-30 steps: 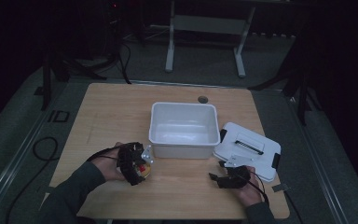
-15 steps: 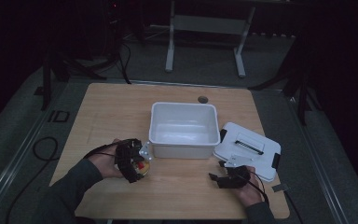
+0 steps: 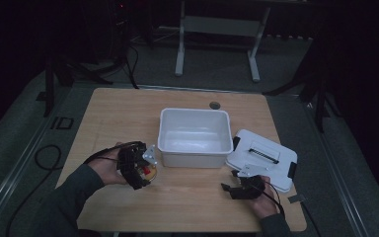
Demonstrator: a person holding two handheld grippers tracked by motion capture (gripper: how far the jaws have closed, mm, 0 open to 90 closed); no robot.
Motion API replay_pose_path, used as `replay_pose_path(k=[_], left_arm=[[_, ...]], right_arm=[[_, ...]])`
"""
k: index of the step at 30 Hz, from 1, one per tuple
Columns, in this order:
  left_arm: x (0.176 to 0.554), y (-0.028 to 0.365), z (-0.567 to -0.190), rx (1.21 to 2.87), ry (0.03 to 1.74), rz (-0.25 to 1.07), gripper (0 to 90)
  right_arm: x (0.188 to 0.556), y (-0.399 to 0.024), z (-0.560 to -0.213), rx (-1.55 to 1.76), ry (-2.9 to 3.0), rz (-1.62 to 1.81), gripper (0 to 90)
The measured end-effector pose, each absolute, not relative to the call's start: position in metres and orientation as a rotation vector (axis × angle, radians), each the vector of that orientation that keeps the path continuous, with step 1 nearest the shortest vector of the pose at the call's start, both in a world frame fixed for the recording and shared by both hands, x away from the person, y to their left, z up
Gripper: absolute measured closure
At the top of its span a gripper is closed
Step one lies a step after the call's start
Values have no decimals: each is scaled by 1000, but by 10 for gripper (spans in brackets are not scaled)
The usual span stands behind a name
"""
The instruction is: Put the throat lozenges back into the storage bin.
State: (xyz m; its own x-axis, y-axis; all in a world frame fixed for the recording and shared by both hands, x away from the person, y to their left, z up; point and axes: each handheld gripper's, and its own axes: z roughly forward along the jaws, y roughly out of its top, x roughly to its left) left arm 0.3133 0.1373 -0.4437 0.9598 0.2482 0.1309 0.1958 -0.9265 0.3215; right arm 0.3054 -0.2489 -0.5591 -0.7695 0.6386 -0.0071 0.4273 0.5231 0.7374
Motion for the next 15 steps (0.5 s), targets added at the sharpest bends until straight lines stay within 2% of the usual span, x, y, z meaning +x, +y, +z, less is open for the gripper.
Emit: replay_pose_path(k=[15], left_arm=[[316,138,-424,2802,330,260,202]], right_arm=[[305,-249,-559,891,2489,1092,306]])
